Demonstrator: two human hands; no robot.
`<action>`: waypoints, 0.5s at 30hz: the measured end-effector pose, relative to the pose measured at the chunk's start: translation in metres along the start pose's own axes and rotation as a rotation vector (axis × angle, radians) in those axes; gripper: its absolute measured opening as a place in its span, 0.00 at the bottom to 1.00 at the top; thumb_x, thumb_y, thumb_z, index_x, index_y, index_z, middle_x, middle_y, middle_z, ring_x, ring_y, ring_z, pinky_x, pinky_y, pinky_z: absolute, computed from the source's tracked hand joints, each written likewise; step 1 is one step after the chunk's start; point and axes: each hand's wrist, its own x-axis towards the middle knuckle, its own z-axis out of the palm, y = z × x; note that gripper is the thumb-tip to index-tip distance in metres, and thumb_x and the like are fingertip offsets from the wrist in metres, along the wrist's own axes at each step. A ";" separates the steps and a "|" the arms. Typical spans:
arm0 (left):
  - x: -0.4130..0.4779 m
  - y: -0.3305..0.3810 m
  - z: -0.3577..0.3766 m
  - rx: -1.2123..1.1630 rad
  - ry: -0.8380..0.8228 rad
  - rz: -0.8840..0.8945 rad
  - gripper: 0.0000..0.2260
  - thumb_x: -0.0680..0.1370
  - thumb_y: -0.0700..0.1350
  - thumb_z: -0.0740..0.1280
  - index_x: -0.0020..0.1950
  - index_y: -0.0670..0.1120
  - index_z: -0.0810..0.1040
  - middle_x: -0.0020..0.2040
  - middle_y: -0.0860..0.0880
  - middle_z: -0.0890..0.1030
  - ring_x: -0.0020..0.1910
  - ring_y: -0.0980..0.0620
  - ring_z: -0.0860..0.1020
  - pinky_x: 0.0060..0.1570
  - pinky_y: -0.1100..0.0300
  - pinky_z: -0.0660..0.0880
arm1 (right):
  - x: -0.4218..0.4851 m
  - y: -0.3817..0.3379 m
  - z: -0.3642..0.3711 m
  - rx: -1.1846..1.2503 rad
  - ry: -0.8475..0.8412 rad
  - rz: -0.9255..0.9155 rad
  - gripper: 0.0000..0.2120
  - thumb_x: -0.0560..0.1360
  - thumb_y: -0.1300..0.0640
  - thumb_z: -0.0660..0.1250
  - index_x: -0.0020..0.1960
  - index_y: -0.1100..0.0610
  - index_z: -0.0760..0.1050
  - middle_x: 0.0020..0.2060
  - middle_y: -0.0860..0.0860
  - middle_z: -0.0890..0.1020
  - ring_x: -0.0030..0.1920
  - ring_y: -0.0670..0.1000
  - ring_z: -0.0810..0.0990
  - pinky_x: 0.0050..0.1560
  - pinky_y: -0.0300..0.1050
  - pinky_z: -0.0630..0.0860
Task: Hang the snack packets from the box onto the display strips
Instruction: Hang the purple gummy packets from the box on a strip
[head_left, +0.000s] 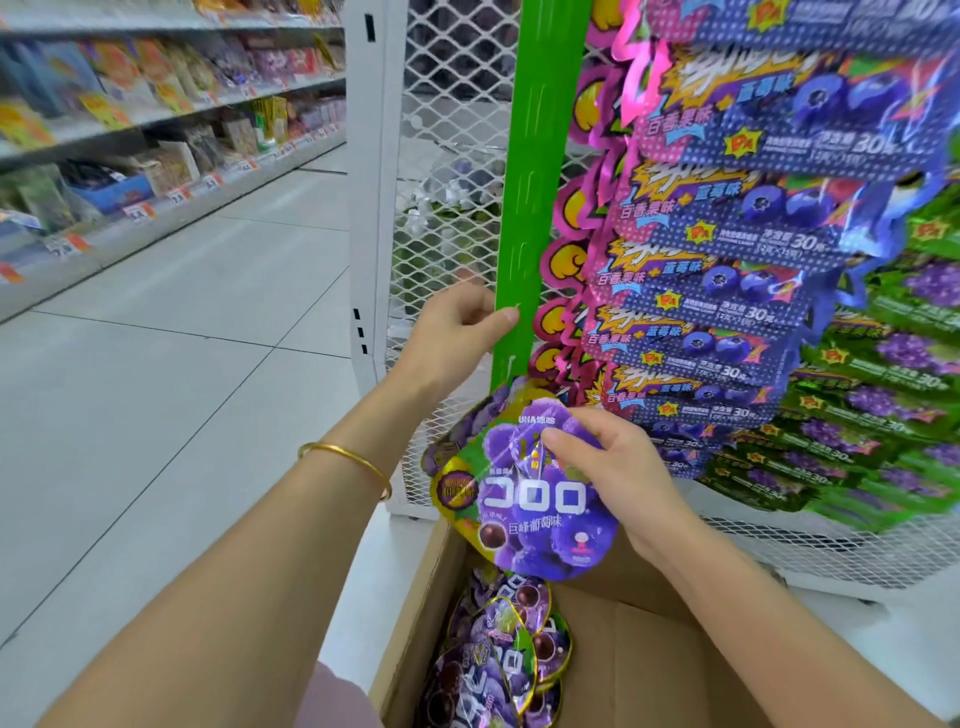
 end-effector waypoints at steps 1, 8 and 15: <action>-0.003 0.001 -0.002 -0.004 -0.008 -0.008 0.13 0.77 0.44 0.65 0.43 0.33 0.73 0.38 0.42 0.71 0.37 0.51 0.69 0.36 0.62 0.67 | 0.002 -0.002 0.003 -0.005 0.010 -0.019 0.05 0.74 0.59 0.68 0.40 0.51 0.79 0.29 0.42 0.77 0.32 0.42 0.74 0.37 0.35 0.71; -0.011 0.008 -0.014 -0.047 -0.032 -0.075 0.12 0.78 0.47 0.63 0.36 0.44 0.76 0.37 0.45 0.75 0.36 0.53 0.72 0.38 0.63 0.68 | 0.013 -0.024 0.013 -0.031 0.037 -0.127 0.17 0.75 0.57 0.66 0.38 0.70 0.69 0.30 0.56 0.65 0.30 0.46 0.64 0.29 0.32 0.64; -0.014 0.010 -0.017 -0.139 -0.026 -0.153 0.11 0.76 0.51 0.66 0.36 0.48 0.80 0.40 0.43 0.81 0.42 0.46 0.79 0.48 0.52 0.74 | 0.034 -0.055 0.020 -0.071 0.205 -0.260 0.23 0.74 0.53 0.67 0.32 0.69 0.66 0.25 0.52 0.63 0.30 0.50 0.63 0.35 0.46 0.62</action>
